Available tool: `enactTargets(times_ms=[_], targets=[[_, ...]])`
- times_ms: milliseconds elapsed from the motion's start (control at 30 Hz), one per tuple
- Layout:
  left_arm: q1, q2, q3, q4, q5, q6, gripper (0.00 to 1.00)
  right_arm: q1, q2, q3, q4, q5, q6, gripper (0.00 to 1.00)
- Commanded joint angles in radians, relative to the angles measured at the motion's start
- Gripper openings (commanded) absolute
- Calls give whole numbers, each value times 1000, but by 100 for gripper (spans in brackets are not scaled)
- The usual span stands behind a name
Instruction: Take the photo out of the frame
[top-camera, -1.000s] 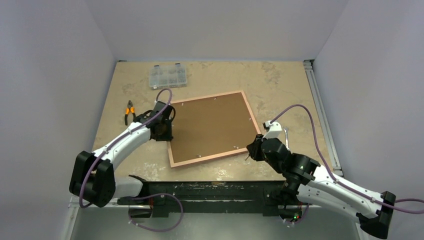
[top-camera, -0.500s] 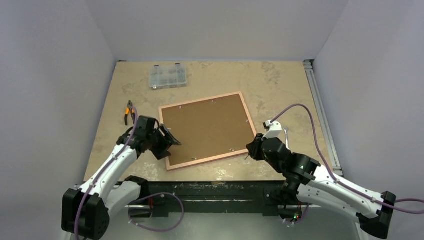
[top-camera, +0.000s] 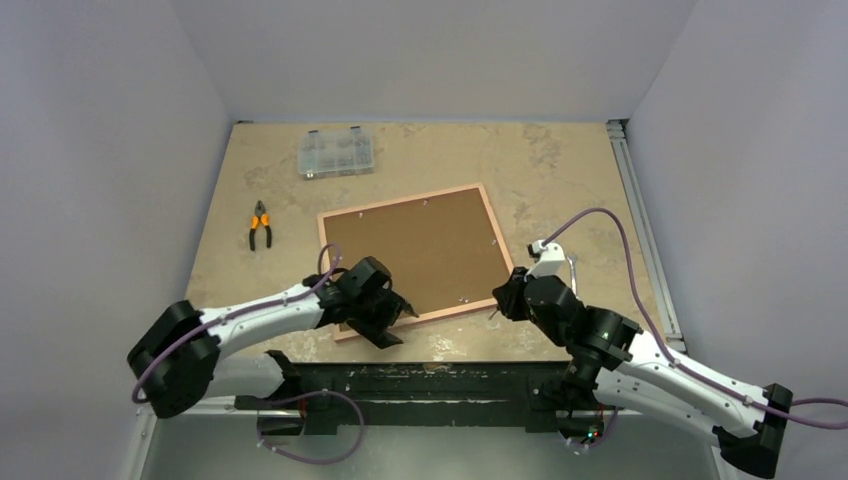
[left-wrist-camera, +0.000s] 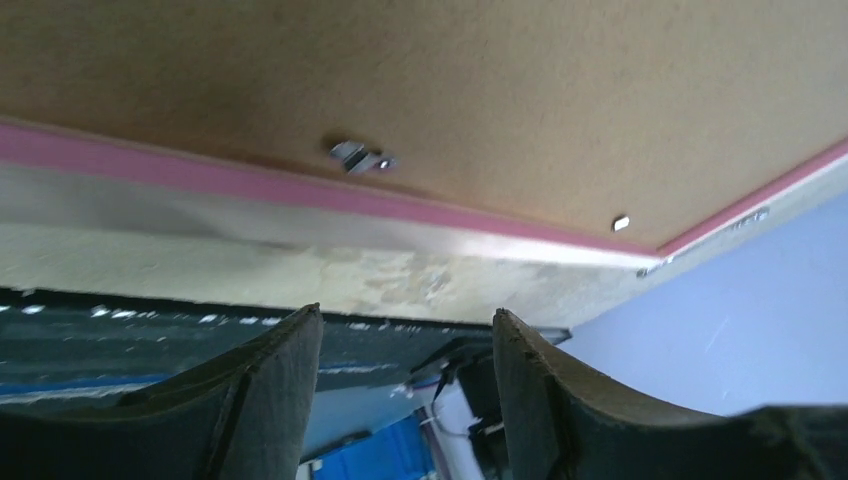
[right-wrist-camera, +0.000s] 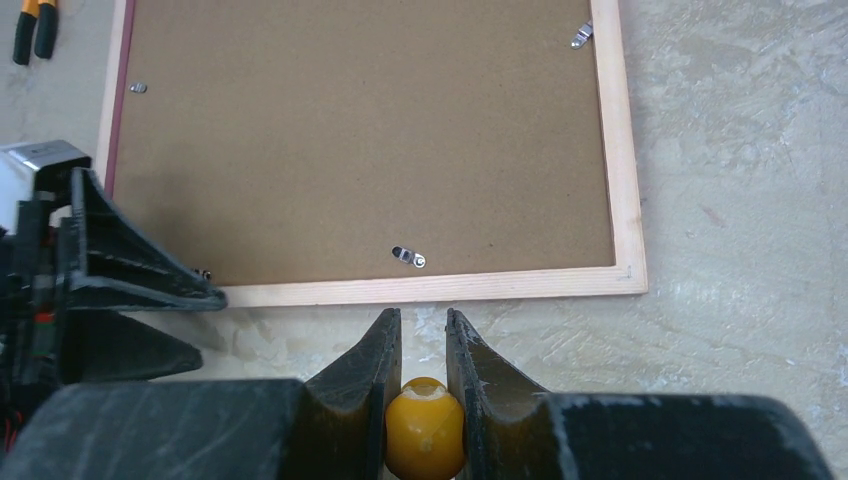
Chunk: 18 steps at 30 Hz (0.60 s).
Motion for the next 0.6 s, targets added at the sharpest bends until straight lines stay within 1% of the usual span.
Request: enactTargets(times_ms=[0,167,233,300,400,467,533,567], targets=[[-31,151,103,116,-81,-173,62,5,-40,20,-4,21,-8,0],[-32,299,105,191,-89,-252,61,5,-89,28,-47,27,-3,0],[-32,337,129,174,-97,-249,60,5,-110,19,-64,28,1,0],[-33,366,167,116,-97,-232,58,5,-132,13,-83,36,10,0],[-40,386,217,1,-110,-213,46,5,-166,5,-97,44,18,0],[-40,392,238,-59,-133,-192,41,5,-180,5,-97,49,16,0],[-40,393,240,-91,-159,-167,33,6,-180,9,-99,53,11,0],[-38,391,234,-93,-169,-154,26,5,-176,13,-101,54,9,0]])
